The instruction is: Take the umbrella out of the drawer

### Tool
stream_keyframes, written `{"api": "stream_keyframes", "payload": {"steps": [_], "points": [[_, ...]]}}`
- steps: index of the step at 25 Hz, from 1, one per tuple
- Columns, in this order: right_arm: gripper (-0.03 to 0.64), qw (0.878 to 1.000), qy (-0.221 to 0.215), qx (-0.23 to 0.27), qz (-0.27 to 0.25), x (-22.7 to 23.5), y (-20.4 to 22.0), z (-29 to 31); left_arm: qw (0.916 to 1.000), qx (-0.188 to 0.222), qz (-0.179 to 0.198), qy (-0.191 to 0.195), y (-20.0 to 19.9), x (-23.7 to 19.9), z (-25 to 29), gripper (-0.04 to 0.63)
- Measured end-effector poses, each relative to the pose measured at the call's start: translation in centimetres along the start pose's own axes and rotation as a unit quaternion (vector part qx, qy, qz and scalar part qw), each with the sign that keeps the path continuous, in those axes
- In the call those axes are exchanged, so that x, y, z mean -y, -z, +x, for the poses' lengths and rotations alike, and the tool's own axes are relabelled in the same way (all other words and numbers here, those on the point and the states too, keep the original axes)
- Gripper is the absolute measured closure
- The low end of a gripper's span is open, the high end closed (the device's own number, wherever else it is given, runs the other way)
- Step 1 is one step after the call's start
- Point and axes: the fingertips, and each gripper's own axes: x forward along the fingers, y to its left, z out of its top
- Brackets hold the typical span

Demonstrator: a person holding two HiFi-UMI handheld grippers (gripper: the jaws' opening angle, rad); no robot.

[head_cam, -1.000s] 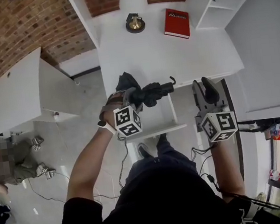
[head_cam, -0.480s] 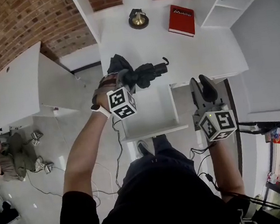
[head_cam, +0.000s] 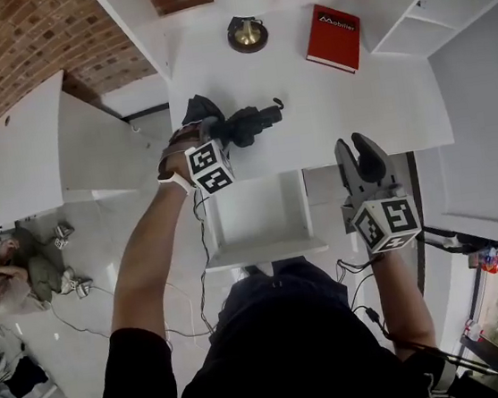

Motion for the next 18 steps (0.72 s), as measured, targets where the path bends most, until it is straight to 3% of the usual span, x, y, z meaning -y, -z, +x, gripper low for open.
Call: {"api": "stream_keyframes", "payload": {"steps": [18], "points": [[0.488, 0.999, -0.001, -0.043, 0.019, 5.7, 3.2, 4.5, 0.9970, -0.052, -0.016, 0.056, 1.4, -2.5, 8.9, 0.339]]}}
